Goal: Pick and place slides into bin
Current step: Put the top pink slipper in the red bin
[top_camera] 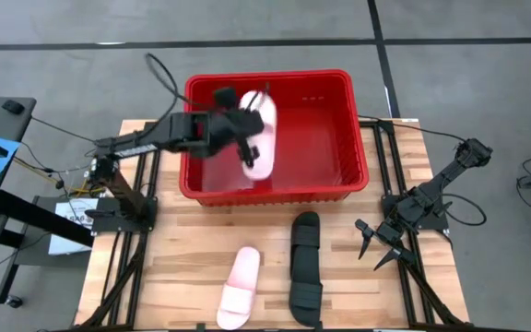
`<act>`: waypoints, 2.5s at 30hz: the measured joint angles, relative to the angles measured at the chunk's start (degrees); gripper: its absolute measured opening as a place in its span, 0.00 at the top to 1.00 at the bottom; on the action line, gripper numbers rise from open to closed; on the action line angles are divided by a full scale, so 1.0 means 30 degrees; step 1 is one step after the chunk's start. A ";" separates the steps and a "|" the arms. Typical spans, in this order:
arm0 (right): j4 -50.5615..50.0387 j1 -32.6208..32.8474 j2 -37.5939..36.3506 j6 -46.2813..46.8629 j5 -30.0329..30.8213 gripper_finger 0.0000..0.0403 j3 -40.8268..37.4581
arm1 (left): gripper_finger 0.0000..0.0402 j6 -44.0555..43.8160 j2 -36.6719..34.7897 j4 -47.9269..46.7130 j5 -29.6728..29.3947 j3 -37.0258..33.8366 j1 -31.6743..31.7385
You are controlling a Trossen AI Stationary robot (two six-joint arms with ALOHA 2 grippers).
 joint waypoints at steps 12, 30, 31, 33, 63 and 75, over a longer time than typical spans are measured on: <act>-0.0004 0.0005 0.0002 0.0000 0.0005 0.44 -0.0001 | 1.00 0.2191 -0.2918 0.7986 0.4147 -0.8074 0.3789; 0.0004 -0.0002 0.0001 0.0000 0.0001 0.44 0.0002 | 1.00 0.1492 -0.1731 1.1378 0.4686 -1.1970 0.6374; 0.0007 -0.0002 0.0005 0.0000 0.0000 0.44 0.0000 | 1.00 0.1576 -0.1432 1.1785 0.4970 -1.1970 0.6376; 0.0020 0.0005 -0.0009 0.0000 -0.0002 0.44 0.0002 | 1.00 0.1757 -0.0913 1.1801 0.5315 -1.1973 0.6381; 0.0000 0.0005 0.0005 0.0000 0.0005 0.44 0.0002 | 1.00 0.0338 0.4348 1.3959 0.5572 -1.1977 0.6570; 0.0000 -0.0002 0.0005 0.0000 0.0005 0.44 -0.0002 | 1.00 0.0369 0.4579 1.4626 0.5549 -1.1990 0.7010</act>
